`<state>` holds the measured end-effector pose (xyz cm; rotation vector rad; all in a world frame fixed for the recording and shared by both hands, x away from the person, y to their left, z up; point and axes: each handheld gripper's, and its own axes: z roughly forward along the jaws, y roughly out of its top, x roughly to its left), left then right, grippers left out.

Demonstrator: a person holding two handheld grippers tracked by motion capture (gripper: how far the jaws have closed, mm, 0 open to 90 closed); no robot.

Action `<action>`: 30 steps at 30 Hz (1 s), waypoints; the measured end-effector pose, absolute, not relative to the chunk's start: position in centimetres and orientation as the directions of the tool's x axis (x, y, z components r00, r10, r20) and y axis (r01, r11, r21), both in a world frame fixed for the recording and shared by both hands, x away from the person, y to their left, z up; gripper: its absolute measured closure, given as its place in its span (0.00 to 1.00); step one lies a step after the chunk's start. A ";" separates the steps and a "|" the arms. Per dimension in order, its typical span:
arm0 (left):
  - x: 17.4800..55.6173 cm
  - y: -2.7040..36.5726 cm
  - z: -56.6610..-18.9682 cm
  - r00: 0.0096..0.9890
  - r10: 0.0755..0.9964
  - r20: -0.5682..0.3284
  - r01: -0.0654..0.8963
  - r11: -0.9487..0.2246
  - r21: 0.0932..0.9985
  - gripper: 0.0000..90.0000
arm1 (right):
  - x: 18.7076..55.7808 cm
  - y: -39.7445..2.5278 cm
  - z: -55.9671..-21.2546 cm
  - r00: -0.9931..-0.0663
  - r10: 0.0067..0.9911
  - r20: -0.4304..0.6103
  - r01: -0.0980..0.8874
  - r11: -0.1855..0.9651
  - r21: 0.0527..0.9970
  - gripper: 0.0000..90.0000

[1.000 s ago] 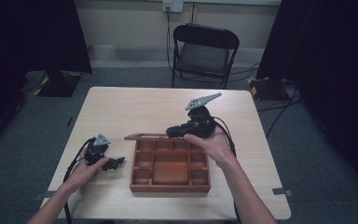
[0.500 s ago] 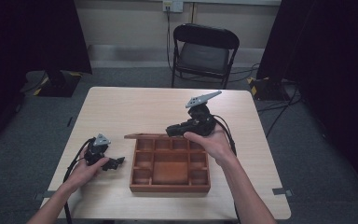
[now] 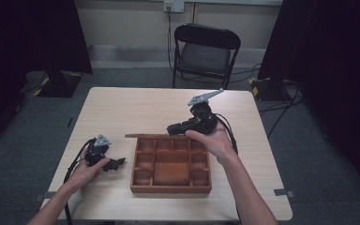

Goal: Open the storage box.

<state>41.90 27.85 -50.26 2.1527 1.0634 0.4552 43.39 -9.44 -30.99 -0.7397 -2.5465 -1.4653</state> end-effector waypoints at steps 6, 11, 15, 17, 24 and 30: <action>41.9 27.9 -50.3 0.605 0.796 0.010 0.557 -0.432 0.709 0.00 | 43.5 -9.5 -31.0 -0.871 0.355 0.339 0.471 0.409 0.781 0.92; 41.9 27.8 -50.3 0.605 0.796 0.010 0.557 -0.432 0.709 0.00 | 43.5 -9.5 -31.0 -0.871 0.355 0.339 0.471 0.410 0.781 0.92; 41.9 27.8 -50.3 0.605 0.796 0.010 0.557 -0.432 0.709 0.00 | 43.5 -9.5 -31.0 -0.873 0.353 0.337 0.468 0.409 0.783 0.92; 41.9 27.8 -50.3 0.605 0.797 0.010 0.557 -0.432 0.709 0.00 | 43.5 -9.5 -31.0 -0.875 0.351 0.334 0.465 0.411 0.784 0.92; 41.9 27.8 -50.3 0.605 0.796 0.010 0.557 -0.432 0.709 0.00 | 43.5 -9.5 -31.0 -0.874 0.353 0.334 0.465 0.409 0.785 0.92; 41.9 27.8 -50.3 0.605 0.796 0.010 0.557 -0.432 0.709 0.00 | 43.5 -9.5 -31.0 -0.874 0.354 0.334 0.466 0.409 0.785 0.92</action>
